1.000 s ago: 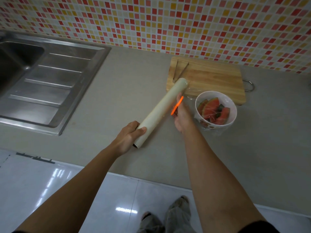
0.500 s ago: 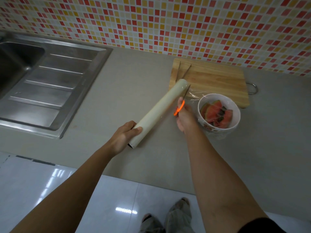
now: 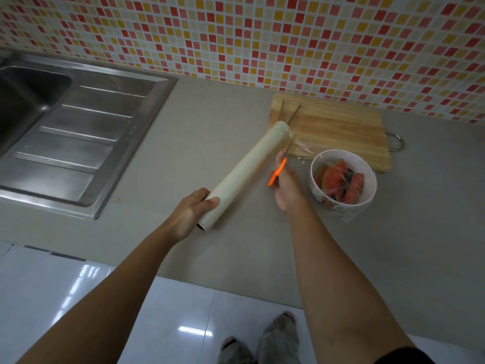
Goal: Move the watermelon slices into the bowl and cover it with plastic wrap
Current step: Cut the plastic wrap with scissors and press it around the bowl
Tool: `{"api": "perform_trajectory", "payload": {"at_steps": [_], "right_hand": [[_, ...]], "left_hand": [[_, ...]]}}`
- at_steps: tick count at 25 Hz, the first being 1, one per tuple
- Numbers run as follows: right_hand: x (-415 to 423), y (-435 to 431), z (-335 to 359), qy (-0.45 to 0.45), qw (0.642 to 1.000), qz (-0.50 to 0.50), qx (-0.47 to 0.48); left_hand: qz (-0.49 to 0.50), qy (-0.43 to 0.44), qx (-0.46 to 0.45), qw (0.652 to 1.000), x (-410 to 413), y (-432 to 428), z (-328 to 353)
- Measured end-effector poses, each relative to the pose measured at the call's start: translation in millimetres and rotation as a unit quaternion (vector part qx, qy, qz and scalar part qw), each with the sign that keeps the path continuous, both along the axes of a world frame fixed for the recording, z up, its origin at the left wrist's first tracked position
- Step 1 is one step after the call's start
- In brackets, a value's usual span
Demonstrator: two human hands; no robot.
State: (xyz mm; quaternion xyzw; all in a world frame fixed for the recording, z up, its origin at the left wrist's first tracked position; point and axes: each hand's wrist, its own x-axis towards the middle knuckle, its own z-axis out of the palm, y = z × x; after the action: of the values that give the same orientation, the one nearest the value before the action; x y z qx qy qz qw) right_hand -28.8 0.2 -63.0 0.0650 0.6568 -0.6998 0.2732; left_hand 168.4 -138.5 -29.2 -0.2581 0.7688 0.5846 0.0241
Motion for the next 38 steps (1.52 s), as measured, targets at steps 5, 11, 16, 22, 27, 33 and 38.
{"api": "perform_trajectory", "payload": {"at_steps": [5,11,16,22,27,33,38], "right_hand": [[-2,-4,5,-0.017,0.999,-0.004,-0.031],[-19,-11,12,-0.017,1.0,-0.005,-0.024],[-21,-11,5,0.032,0.998,-0.04,0.022],[45,-18,16,0.137,0.954,0.096,0.248],[108,-16,22,0.259,0.857,0.15,0.419],[118,-20,26,0.279,0.814,0.181,0.476],[118,-18,26,0.284,0.837,0.161,0.439]], "left_hand": [[-0.004,-0.002,0.0,1.0,3,-4,2],[-0.002,-0.001,0.01,1.0,2,-6,7],[0.004,0.005,0.028,1.0,6,-14,11],[0.1,0.004,-0.027,0.995,-2,-2,0],[0.121,-0.012,-0.135,0.983,2,-1,-10],[0.077,-0.049,-0.215,0.972,9,5,-13],[0.048,-0.053,-0.245,0.967,13,17,-16]]}}
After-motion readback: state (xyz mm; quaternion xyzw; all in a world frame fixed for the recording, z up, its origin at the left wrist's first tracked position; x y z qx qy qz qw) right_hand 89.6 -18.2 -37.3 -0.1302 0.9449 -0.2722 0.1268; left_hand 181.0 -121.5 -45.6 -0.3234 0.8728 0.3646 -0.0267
